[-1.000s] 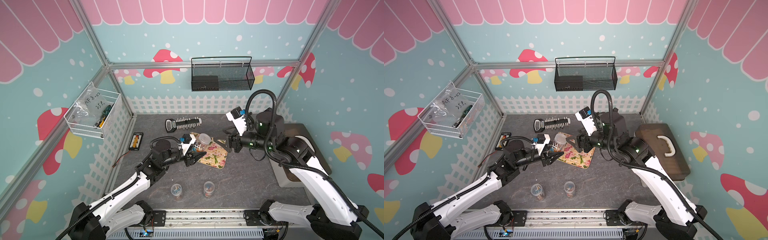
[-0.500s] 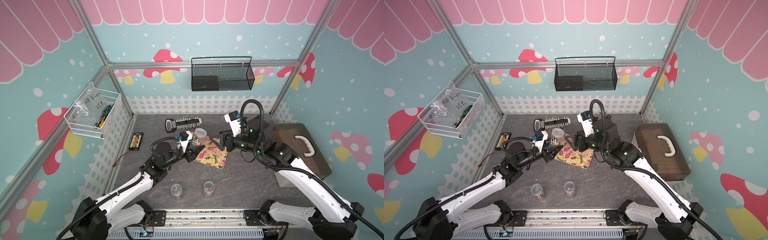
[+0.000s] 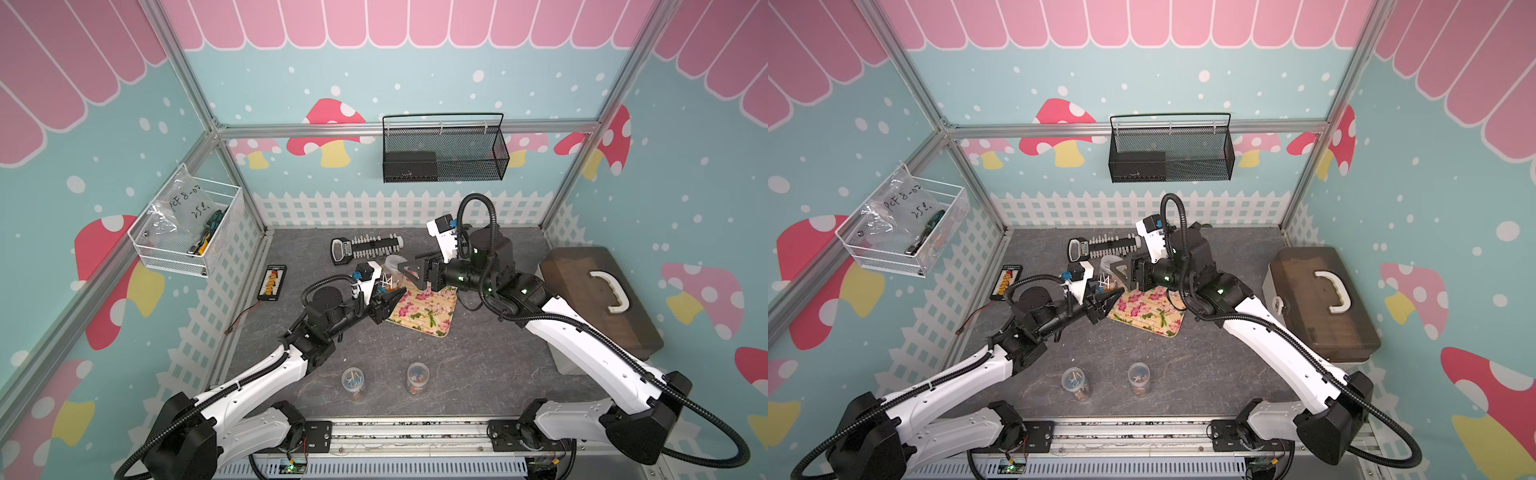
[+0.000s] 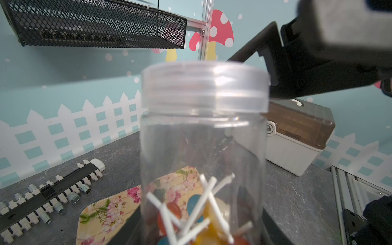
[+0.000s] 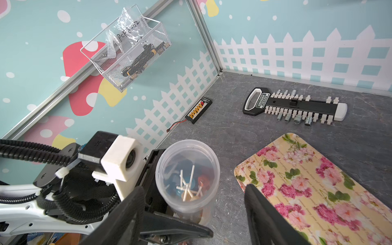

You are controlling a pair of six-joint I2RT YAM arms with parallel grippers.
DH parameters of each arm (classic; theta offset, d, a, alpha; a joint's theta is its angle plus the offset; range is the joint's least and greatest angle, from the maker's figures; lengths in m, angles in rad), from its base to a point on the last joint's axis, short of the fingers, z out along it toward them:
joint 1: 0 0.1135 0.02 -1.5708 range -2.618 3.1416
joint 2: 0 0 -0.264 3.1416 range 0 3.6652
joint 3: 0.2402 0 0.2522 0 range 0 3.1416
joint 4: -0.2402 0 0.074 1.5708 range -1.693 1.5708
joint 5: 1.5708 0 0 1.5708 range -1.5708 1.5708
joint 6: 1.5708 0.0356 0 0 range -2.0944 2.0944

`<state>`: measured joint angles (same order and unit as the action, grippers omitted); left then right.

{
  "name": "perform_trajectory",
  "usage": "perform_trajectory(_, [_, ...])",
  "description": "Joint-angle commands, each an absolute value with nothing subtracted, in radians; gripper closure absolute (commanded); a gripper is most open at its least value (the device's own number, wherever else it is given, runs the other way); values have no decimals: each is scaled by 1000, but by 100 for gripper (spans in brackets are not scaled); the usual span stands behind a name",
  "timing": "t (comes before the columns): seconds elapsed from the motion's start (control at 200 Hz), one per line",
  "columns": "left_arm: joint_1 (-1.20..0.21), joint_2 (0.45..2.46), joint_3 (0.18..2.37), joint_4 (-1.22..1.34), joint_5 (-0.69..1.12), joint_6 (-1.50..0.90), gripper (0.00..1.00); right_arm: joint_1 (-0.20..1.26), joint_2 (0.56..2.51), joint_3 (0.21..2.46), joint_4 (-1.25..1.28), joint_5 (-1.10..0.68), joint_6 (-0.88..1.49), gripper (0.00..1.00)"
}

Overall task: Pour the candies out of the jar
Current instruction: Unscrew the lid from the jar.

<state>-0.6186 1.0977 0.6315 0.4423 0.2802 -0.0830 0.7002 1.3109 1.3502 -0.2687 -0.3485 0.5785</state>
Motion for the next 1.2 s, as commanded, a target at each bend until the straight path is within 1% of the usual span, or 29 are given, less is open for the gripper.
perform_trajectory(0.0, [-622,1112,644,479,263,-89,62,703,1328,1384,-223,-384,576,27])
perform_trajectory(0.105, [-622,1120,647,481,274,-96,62,703,1334,1382,-223,-368,582,27])
perform_trajectory(0.18, [-621,1129,645,499,271,-108,62,703,1344,1390,-222,-382,583,31])
perform_trajectory(0.25, [-622,1144,647,520,270,-123,62,703,1351,1393,-224,-390,583,32])
perform_trajectory(0.4, [-622,1169,683,501,282,-132,62,703,1370,1393,-225,-390,574,32])
perform_trajectory(0.66, [-627,1172,694,491,282,-137,62,702,1435,1454,-248,-373,569,32])
perform_trajectory(0.931, [-640,1152,663,508,253,-137,62,703,1420,1462,-323,-306,522,32])
perform_trajectory(1.086, [-641,1150,670,486,261,-127,62,703,1419,1450,-330,-332,517,33])
perform_trajectory(1.196, [-641,1150,676,482,264,-123,62,702,1423,1444,-332,-317,513,34])
